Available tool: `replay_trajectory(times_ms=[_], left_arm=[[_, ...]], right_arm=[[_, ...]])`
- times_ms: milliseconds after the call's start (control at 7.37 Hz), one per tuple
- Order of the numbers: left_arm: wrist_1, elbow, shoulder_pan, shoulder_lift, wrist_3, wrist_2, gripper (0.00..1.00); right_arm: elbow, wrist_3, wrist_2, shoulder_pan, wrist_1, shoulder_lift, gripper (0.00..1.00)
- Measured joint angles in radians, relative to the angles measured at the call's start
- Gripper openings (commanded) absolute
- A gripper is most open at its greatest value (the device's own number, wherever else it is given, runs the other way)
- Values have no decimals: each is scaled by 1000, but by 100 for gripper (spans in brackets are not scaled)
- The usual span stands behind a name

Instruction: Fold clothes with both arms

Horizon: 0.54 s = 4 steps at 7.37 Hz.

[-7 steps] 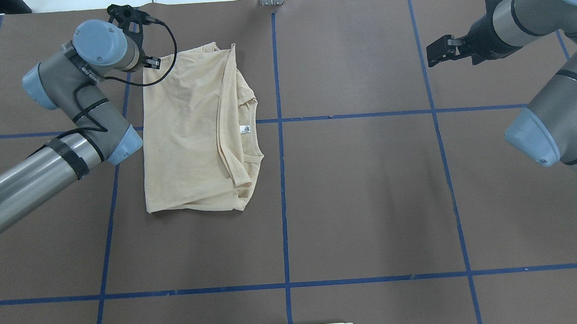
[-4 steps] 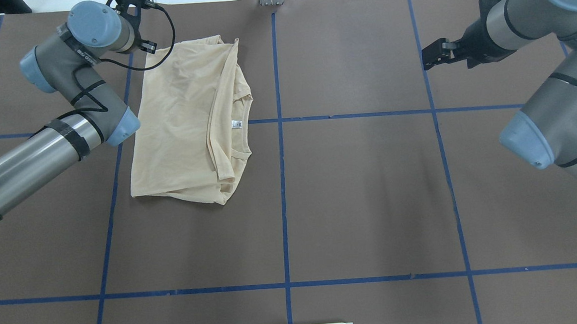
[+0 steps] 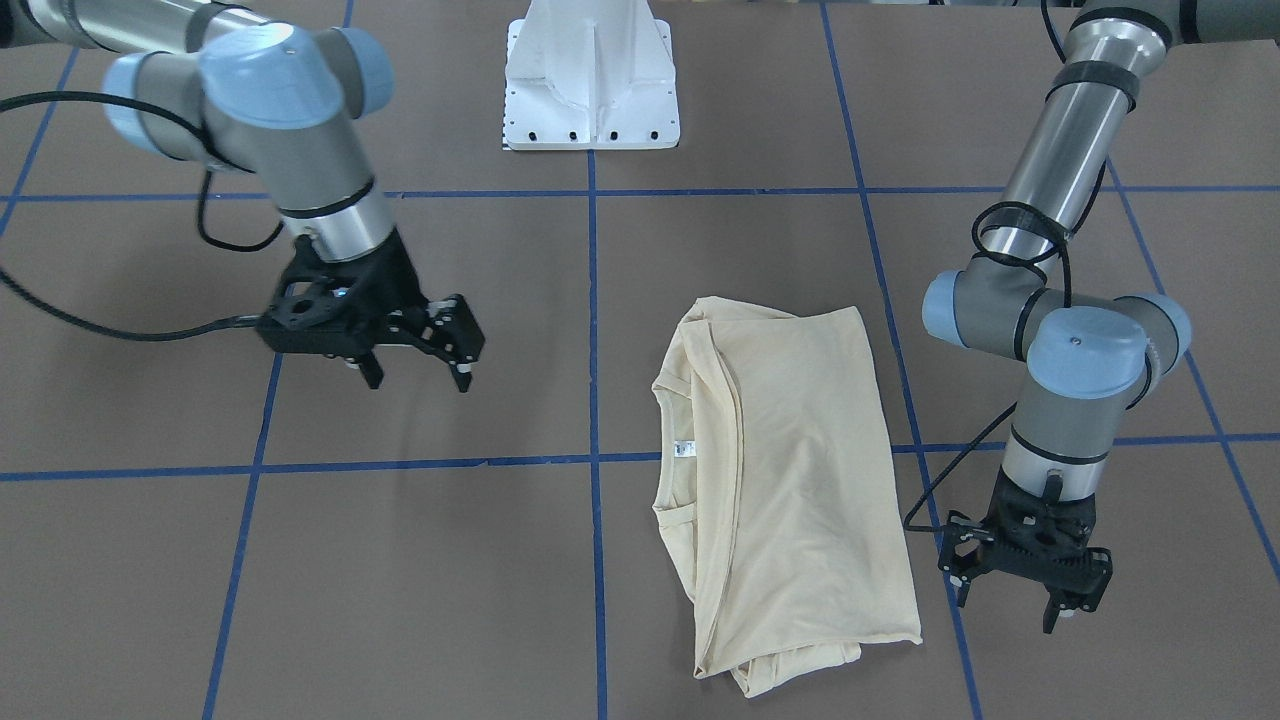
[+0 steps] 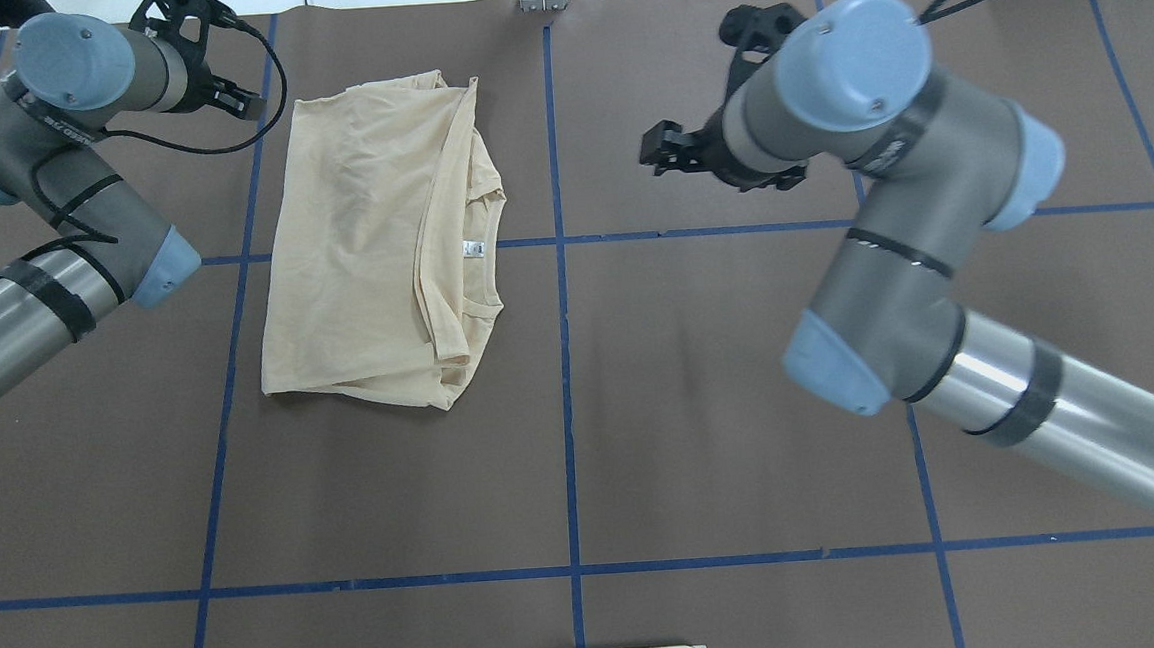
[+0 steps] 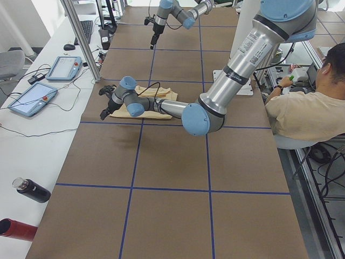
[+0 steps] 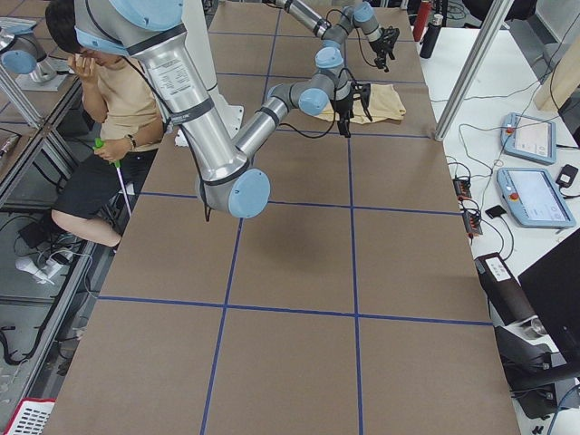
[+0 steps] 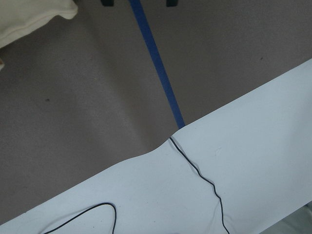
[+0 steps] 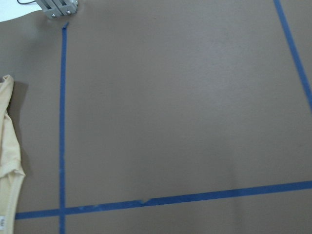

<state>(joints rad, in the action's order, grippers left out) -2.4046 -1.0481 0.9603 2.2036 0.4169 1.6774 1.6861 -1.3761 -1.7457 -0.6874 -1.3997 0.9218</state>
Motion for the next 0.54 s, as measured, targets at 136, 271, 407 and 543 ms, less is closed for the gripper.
replay_trajectory(times_ms=[136,271,407,543], left_arm=[[-2,-25,1,-18,0,4,100],[-3,-47,2,-35,2,6,100],[-3,-73,3,-55,4,6,100],[-4,-97,3,-75,5,7,100]], right_arm=[[-98,-102,67,62,-1,-96,96],[-195,-179,122,116,0,-183,85],[-281,-226,174,163,1,-253,67],[-355,-249,217,202,3,-306,54]])
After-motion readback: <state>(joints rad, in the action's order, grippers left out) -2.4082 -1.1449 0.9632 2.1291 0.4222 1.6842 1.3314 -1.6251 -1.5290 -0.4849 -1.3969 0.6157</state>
